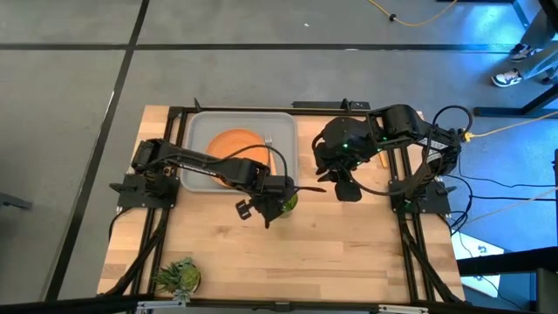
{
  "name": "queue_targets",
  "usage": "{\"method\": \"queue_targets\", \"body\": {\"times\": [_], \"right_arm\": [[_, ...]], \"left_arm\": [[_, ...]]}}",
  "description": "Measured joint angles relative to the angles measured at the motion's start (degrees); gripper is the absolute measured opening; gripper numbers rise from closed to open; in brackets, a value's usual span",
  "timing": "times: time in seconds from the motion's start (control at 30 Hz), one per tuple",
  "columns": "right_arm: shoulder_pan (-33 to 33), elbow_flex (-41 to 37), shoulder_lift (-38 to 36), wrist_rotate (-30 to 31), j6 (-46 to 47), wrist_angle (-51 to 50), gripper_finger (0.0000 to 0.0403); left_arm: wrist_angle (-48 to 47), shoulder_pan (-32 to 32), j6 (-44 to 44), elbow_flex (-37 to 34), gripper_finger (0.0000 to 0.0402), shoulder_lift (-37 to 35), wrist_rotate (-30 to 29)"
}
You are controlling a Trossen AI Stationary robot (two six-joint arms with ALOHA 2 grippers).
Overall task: Pick and place plate/cup/fork/spoon on tray
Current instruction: Put the green glass on the gray serving tray to the top left of the orange plate
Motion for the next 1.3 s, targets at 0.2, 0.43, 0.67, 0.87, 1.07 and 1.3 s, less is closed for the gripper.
{"method": "queue_targets", "body": {"times": [0.2, 0.43, 0.67, 0.87, 1.07, 1.3], "right_arm": [[0.0, 0.0, 0.0, 0.02, 0.02, 0.02, 0.009], [0.0, 0.0, 0.0, 0.01, 0.04, 0.01, 0.009], [0.0, 0.0, 0.0, 0.08, 0.05, 0.02, 0.009], [-0.02, 0.02, 0.0, 0.57, -0.04, 0.83, 0.009], [0.04, -0.02, 0.0, 0.03, -1.73, -0.07, 0.009], [0.01, -0.02, 0.04, 0.1, -2.94, 0.14, 0.009]], "left_arm": [[1.06, -0.43, 0.03, -0.05, 0.0038, 1.01, -2.91], [0.16, -0.74, -3.25, 1.77, 0.0006, 0.45, -7.51], [-13.05, 1.76, -8.61, 13.58, 0.0004, 0.26, -8.0], [-29.66, 8.14, -20.69, 25.84, 0.0002, 0.22, -10.35], [-33.46, 15.52, -29.9, 30.91, 0.0002, -1.74, -9.27], [-33.8, 26.5, -35.68, 29.91, 0.0002, -3.46, -9.82]]}}
